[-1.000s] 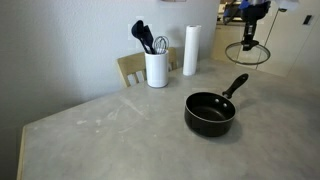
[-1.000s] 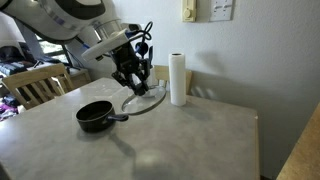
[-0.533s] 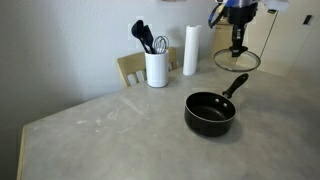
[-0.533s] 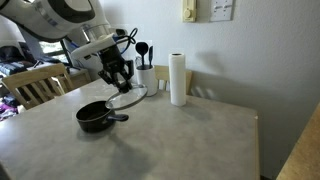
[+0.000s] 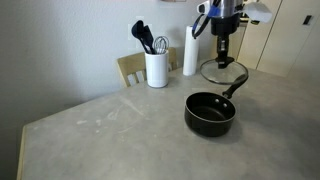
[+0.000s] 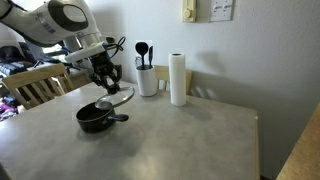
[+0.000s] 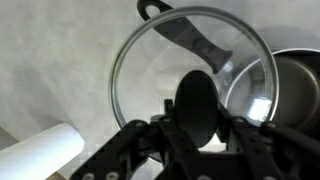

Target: Put the lid on the pot then put it back on the counter

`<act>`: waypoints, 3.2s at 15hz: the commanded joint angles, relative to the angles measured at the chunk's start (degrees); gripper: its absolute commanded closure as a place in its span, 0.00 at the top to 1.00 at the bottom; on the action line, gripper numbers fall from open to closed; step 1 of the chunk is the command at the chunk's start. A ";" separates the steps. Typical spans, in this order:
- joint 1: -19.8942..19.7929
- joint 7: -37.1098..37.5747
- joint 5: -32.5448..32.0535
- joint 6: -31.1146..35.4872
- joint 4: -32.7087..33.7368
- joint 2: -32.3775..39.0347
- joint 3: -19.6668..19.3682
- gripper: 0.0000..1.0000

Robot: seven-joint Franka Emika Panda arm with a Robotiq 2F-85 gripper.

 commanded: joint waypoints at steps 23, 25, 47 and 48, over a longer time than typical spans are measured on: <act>2.25 4.19 5.79 11.93 -8.71 0.96 3.29 0.14; 0.57 1.28 7.94 14.39 -8.56 1.98 3.23 0.14; 1.67 -6.92 12.63 2.58 -3.69 2.68 5.99 0.14; 1.75 -7.62 12.57 2.82 -3.68 2.83 6.20 0.14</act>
